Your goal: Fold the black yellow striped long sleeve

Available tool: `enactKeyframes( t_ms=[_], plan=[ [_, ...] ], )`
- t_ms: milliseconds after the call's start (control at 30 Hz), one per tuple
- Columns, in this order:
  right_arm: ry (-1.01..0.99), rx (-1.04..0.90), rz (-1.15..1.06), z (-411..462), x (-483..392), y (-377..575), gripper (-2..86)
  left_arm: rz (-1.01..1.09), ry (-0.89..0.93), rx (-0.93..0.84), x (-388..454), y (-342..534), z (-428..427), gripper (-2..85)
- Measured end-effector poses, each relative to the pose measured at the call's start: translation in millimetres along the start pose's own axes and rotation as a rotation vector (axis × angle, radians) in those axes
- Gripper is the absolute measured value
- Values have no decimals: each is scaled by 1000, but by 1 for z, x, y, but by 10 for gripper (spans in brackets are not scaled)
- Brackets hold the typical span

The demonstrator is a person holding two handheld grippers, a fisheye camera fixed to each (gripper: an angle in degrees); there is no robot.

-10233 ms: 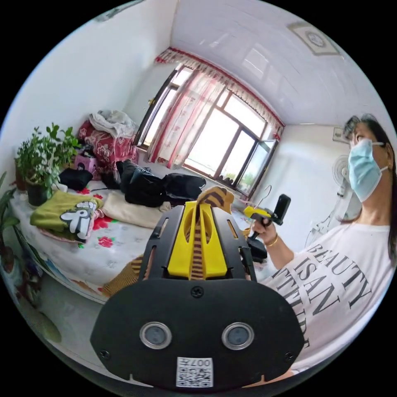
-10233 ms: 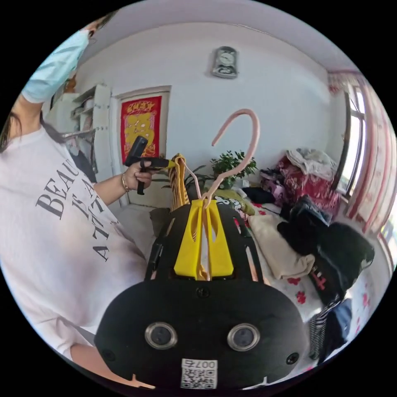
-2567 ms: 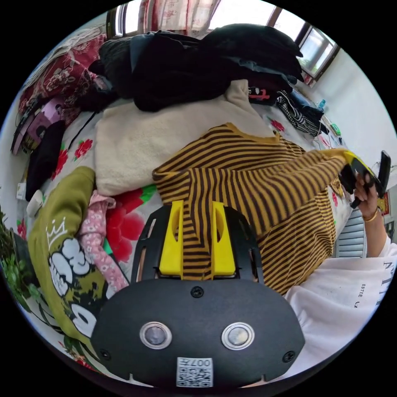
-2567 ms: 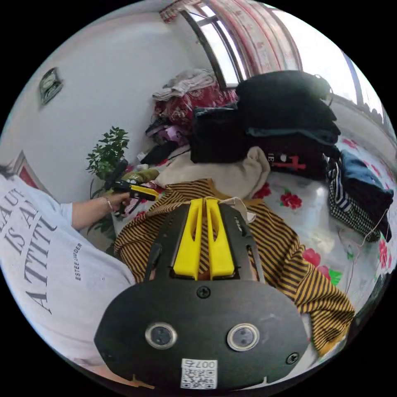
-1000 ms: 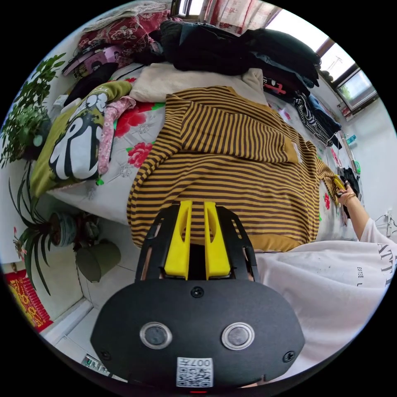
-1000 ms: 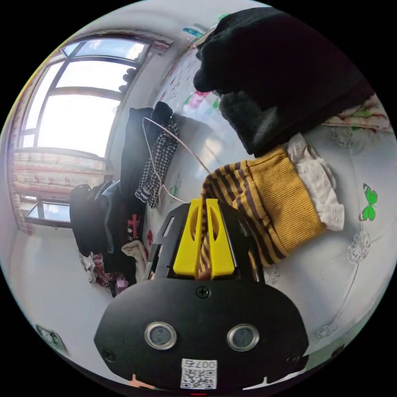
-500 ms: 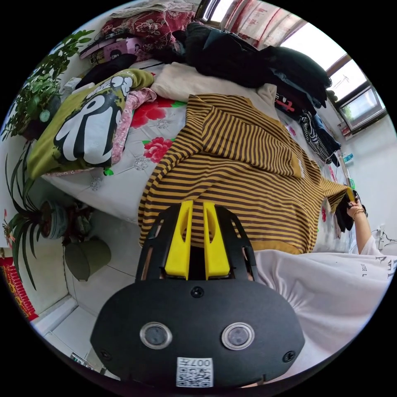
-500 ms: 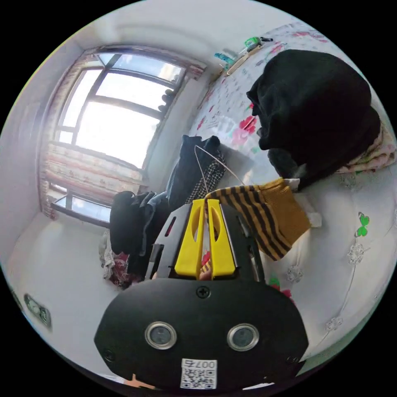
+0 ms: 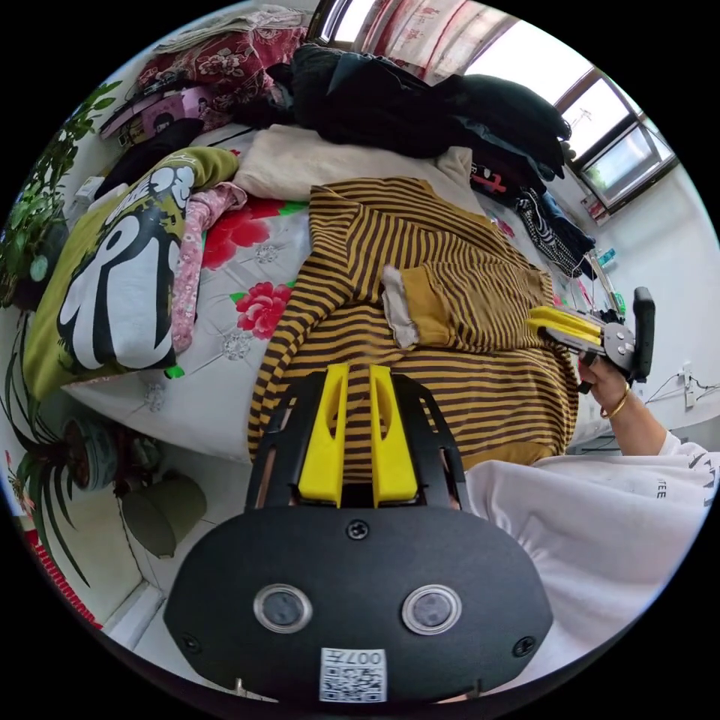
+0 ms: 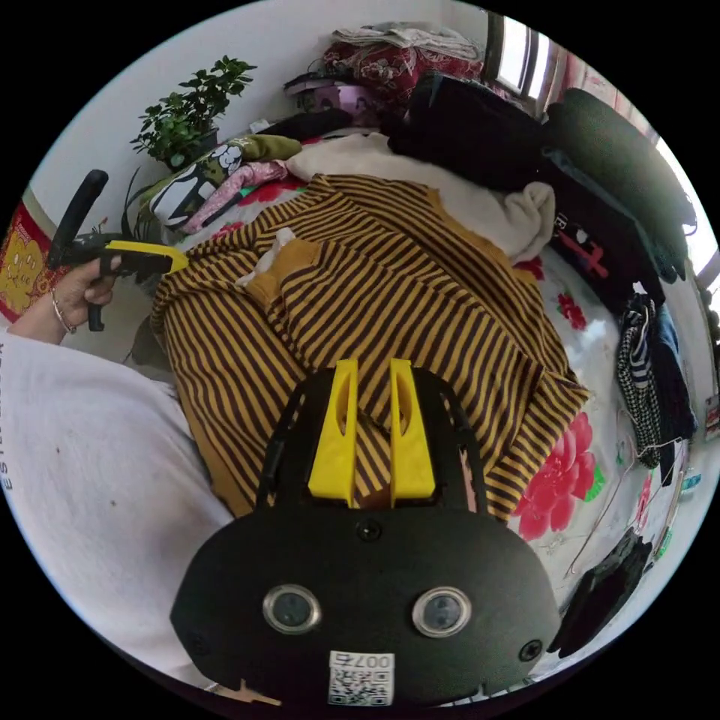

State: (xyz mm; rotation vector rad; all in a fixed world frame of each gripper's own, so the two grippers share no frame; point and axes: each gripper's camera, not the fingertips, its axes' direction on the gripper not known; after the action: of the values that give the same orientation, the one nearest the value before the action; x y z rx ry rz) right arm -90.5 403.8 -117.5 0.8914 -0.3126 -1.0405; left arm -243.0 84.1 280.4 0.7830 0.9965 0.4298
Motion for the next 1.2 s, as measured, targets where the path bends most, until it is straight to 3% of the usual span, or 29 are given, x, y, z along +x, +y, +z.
enactKeyframes(
  t_ms=[133,333,533,667,767,933,1067,1200],
  plan=[
    [34,36,66,-5,2,-2,20,51,24,-18,-9,-6,6,61],
    [47,89,345,-14,62,5,21,225,76,-3,12,-35,14,66],
    [103,-60,590,23,122,34,16,415,-17,-78,36,-53,61,58],
    [5,-27,663,20,154,63,11,345,3,-88,24,-52,60,56],
    [109,47,729,-6,156,89,13,294,-21,-64,2,-31,42,57],
    [-62,155,715,-47,135,182,45,146,-130,-14,-75,60,-12,70],
    [-142,122,858,-56,114,283,79,36,-159,-71,-124,113,-27,117],
    [-234,-39,908,-31,99,330,104,61,-28,-168,-141,125,-5,162]
  ],
)
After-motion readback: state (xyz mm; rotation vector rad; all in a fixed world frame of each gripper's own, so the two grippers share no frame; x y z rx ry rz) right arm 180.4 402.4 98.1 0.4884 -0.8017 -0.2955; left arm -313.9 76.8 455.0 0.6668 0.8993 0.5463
